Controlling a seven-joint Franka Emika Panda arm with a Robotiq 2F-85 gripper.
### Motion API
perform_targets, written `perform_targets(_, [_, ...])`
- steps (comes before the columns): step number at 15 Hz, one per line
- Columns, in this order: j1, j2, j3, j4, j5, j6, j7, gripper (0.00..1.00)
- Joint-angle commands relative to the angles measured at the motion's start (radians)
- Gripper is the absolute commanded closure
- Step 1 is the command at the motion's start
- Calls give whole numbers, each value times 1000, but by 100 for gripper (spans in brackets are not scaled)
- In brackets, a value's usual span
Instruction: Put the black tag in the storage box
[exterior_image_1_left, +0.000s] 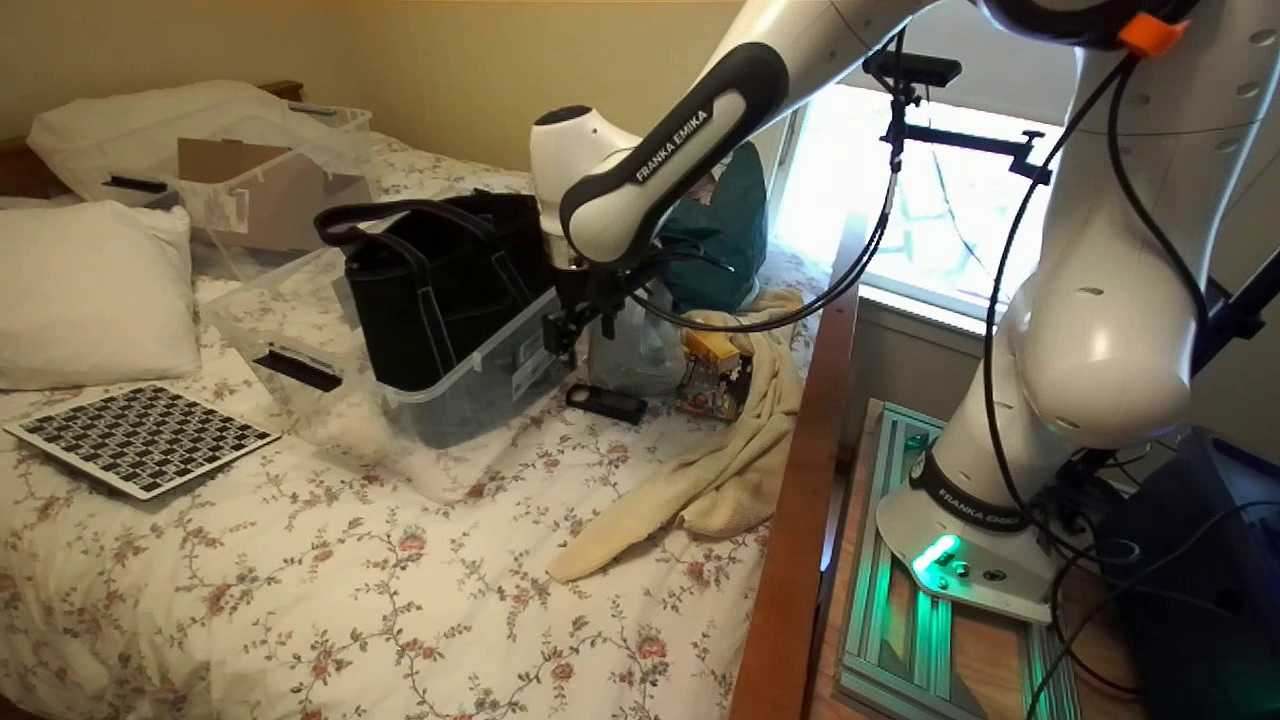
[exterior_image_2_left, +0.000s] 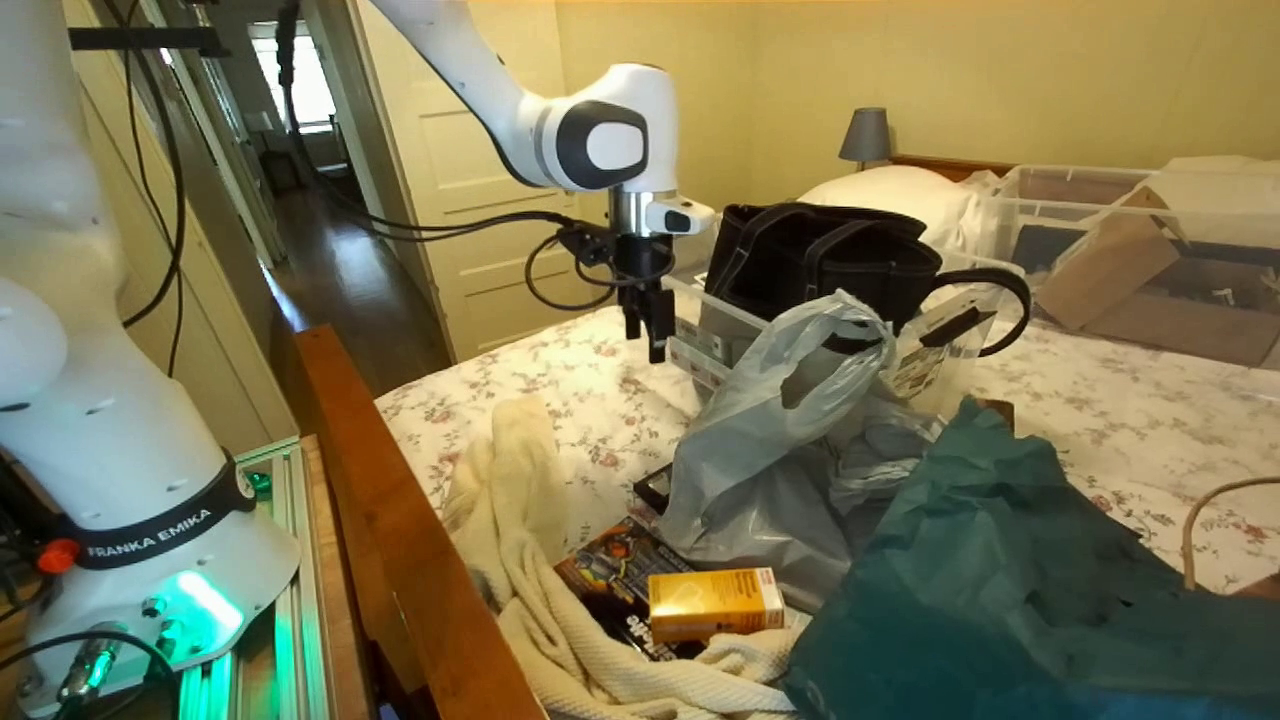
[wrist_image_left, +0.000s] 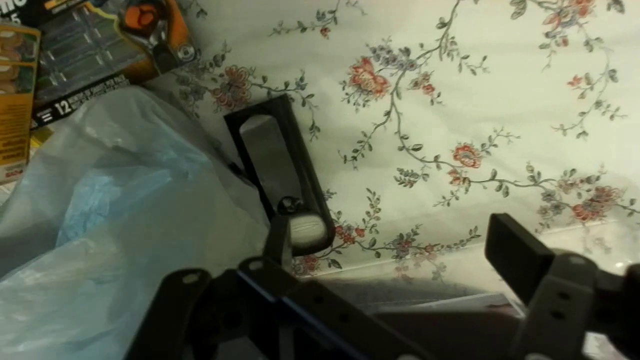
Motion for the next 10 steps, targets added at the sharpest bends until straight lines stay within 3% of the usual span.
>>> perform_targets(1, [-20, 64, -33, 61, 26, -20, -96, 0])
perform_targets(10, [-12, 66, -62, 44, 11, -14, -73, 0])
